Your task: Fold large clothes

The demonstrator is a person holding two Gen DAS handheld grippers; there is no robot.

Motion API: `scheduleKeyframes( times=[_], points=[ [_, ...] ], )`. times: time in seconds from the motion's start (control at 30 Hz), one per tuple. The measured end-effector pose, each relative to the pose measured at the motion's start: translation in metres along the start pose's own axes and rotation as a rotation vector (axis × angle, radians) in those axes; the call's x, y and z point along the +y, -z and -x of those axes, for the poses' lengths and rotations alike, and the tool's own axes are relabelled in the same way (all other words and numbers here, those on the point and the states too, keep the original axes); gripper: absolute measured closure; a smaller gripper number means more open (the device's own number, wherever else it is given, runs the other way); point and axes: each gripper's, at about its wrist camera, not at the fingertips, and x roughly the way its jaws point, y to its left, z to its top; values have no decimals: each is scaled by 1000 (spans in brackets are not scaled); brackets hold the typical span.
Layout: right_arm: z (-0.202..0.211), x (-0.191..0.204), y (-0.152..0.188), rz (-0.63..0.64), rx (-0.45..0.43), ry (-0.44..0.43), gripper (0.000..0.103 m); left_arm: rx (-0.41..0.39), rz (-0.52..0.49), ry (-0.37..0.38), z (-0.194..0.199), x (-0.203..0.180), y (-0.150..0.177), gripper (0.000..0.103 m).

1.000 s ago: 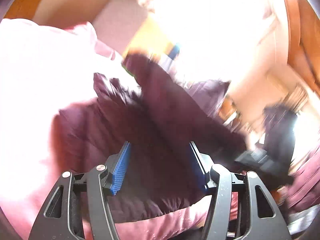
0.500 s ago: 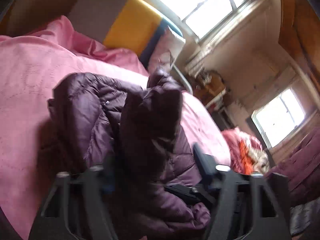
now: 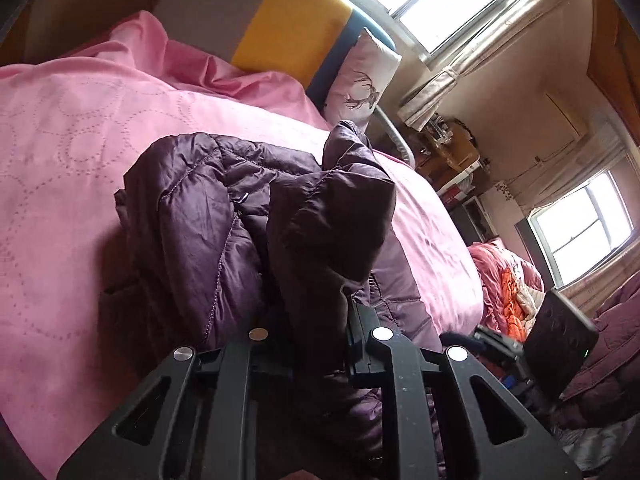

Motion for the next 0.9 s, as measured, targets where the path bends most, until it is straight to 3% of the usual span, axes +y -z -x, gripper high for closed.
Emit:
scheduleKeyframes(
  times=[0.03, 0.1, 0.17, 0.2, 0.3, 0.37, 0.47, 0.57, 0.63, 0.7, 0.73, 0.83, 0.9],
  points=[
    [-6, 11, 5, 36, 4, 19, 36, 8, 18, -17, 0, 3, -1, 86],
    [-22, 36, 11, 124, 25, 93, 35, 20, 91, -54, 3, 17, 1, 86],
    [-44, 55, 17, 204, 45, 178, 35, 25, 142, -126, 1, 29, 3, 78],
    [-55, 58, 19, 210, 51, 188, 35, 20, 171, -197, 0, 33, 6, 70],
    [-66, 56, 26, 223, 71, 178, 35, -14, 213, -320, 0, 38, 15, 64],
    [-62, 48, 25, 217, 76, 145, 35, -39, 165, -386, -2, 33, 21, 64],
    [-43, 27, 15, 181, 104, 6, 34, -65, 169, -386, -2, 40, 32, 64],
    [-17, -10, -6, 31, 107, -186, 35, -98, 132, -391, 3, 40, 38, 64],
    [1, -36, -23, -58, 43, -208, 34, -113, 98, -407, 2, 39, 39, 64],
    [10, -54, -42, -107, -17, -165, 34, -124, 81, -414, 4, 39, 40, 64],
    [9, -63, -57, -126, -47, -103, 33, -130, 71, -416, 4, 39, 40, 64],
    [-8, -71, -94, -222, -87, 43, 19, -142, 45, -427, 5, 34, 41, 64],
    [-29, -68, -117, -273, -86, 67, 17, -148, 37, -425, 5, 36, 41, 64]
  ],
)
